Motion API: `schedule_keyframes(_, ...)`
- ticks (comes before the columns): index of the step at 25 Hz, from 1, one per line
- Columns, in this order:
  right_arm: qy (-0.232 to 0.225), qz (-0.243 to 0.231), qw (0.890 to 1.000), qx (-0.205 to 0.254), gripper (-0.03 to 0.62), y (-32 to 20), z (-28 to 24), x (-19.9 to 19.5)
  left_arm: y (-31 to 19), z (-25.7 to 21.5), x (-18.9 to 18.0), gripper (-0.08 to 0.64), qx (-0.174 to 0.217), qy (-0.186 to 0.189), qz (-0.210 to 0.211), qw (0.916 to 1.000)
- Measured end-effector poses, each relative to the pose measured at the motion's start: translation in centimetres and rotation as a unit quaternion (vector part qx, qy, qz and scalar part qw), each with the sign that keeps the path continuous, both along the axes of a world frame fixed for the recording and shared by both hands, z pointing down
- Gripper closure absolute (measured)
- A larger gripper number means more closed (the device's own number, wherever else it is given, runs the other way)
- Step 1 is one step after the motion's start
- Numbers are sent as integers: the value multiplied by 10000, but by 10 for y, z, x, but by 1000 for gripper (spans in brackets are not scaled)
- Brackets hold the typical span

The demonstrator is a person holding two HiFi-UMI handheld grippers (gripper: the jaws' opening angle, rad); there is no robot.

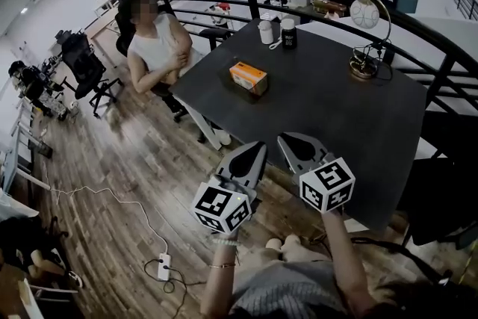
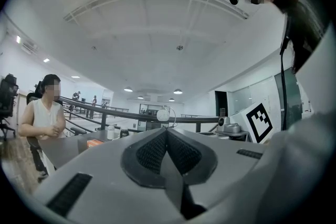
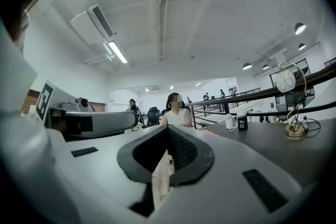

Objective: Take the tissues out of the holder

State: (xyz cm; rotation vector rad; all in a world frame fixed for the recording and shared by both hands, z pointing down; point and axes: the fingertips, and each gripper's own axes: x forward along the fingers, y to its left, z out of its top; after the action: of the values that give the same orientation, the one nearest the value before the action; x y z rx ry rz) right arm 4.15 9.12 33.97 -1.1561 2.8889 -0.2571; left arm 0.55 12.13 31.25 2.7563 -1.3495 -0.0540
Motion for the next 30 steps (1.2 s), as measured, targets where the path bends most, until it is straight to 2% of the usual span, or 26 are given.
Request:
schedule_keyframes(5,-362,-72,9992,-118,578,-14,4,2,3,5,1,552,33,-104,-145,9998)
schedule_keyframes(9,-375,-401,9981,-286,579,-9,17,-14,4,17,-19,552,-160,-92,-469,9987)
schedule_keyframes(12,-560,-587,9959,-398,578,-15,20,-21,-3,20,-22,552,-195,-172,-520,9983)
schedule_keyframes(16,-479,-710,9954,-422,578,-27,23,-28,-19,22,-27,552,-208,-203,-573,9979)
schedule_keyframes(20,-339,-724,9959,-430,578,-47,27,-27,-47,22,-26,552,-177,-139,-498,9985)
schedule_keyframes(25,-294,-553,9970,-455,578,-87,28,-26,-90,24,-19,552,-125,-152,-175,9997)
schedule_keyframes(30,-334,-287,9980,-459,578,-127,27,-35,-131,22,-32,552,-107,-216,18,9997)
